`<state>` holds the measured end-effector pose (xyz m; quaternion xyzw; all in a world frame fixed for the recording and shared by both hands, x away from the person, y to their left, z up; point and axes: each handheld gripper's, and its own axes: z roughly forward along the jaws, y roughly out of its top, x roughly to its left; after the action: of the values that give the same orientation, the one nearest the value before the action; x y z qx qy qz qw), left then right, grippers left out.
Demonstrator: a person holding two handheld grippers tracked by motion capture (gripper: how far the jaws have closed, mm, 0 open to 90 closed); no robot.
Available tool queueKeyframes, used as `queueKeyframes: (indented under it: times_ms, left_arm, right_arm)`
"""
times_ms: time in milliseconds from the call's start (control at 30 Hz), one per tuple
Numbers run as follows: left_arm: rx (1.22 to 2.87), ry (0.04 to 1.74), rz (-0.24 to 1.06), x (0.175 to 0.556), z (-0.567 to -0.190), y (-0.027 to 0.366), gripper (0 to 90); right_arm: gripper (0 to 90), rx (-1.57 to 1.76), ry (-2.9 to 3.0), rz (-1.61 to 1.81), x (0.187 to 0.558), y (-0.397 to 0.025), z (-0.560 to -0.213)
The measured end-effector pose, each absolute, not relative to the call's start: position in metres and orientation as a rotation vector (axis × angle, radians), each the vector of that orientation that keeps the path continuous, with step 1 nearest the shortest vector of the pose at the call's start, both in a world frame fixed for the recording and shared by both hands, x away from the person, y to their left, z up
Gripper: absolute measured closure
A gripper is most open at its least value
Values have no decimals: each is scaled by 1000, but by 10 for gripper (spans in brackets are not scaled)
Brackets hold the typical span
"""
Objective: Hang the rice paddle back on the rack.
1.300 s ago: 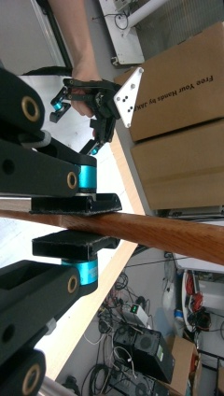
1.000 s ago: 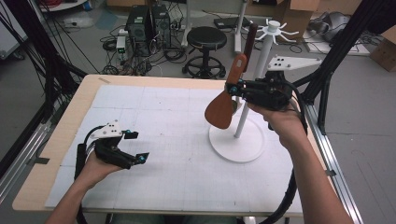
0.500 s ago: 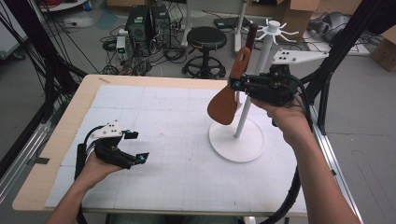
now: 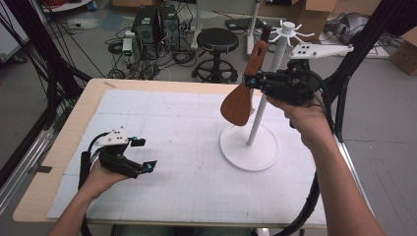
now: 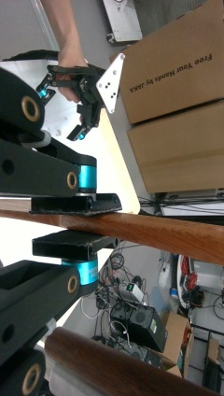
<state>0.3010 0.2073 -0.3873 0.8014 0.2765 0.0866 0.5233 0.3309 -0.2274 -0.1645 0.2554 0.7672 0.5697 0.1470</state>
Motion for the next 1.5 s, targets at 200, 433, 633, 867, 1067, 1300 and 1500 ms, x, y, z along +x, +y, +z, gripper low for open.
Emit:
queueKeyframes:
  times_ms: [200,433,633,867,1067,1300,1500]
  left_arm:
    - [1920,659,206,301,-387,207,70]
    - [1918,661,206,301,-387,207,70]
    - [1916,661,204,301,-387,208,70]
    - [1916,658,203,301,-387,207,70]
    - [1917,658,202,301,-387,207,70]
    - [1917,657,202,301,-387,207,70]
    - [1917,657,201,301,-387,207,70]
  right_arm:
    - [821,748,2194,1635,333,-229,-161]
    - [821,766,2178,1630,336,-231,-159]
    - [821,779,2173,1624,338,-233,-158]
    - [820,800,2165,1618,340,-236,-158]
    - [820,806,2161,1613,342,-237,-158]
    - [820,821,2159,1606,344,-238,-158]
    - [821,835,2152,1606,345,-240,-158]
